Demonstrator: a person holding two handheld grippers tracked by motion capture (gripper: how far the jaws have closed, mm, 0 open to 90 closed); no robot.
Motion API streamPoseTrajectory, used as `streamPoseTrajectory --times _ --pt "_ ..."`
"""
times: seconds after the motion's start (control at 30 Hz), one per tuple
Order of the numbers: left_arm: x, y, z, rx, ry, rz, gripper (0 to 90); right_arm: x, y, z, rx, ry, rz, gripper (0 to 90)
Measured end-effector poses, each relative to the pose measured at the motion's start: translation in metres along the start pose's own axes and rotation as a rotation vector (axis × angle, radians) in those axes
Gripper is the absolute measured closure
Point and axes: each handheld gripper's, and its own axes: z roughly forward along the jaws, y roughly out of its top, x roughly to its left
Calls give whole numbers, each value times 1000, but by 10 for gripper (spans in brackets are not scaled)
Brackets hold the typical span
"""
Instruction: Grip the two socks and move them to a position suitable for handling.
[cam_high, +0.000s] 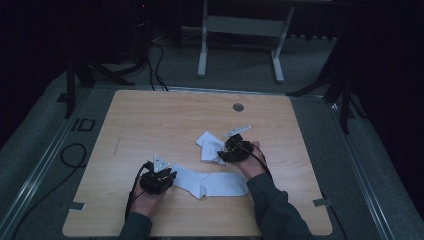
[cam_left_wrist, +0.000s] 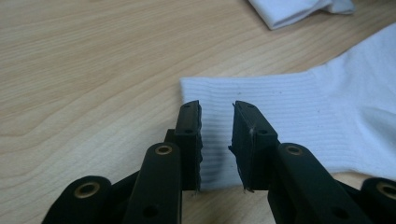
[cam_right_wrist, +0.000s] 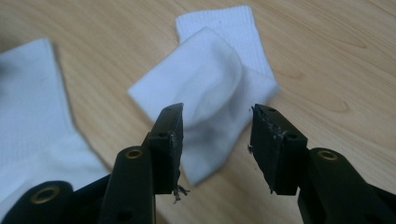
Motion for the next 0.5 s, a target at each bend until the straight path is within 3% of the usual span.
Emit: streamPoseTrajectory --times 0.23,0.33,0.5 --pt "2 0 -2 -6 10 -10 720 -5 9 21 14 -50 29 634" --pt "2 0 -2 -6 15 -8 715 -5 9 30 44 -44 28 805" --pt "1 2 -2 -11 11 -6 715 0 5 35 72 -21 -3 877"
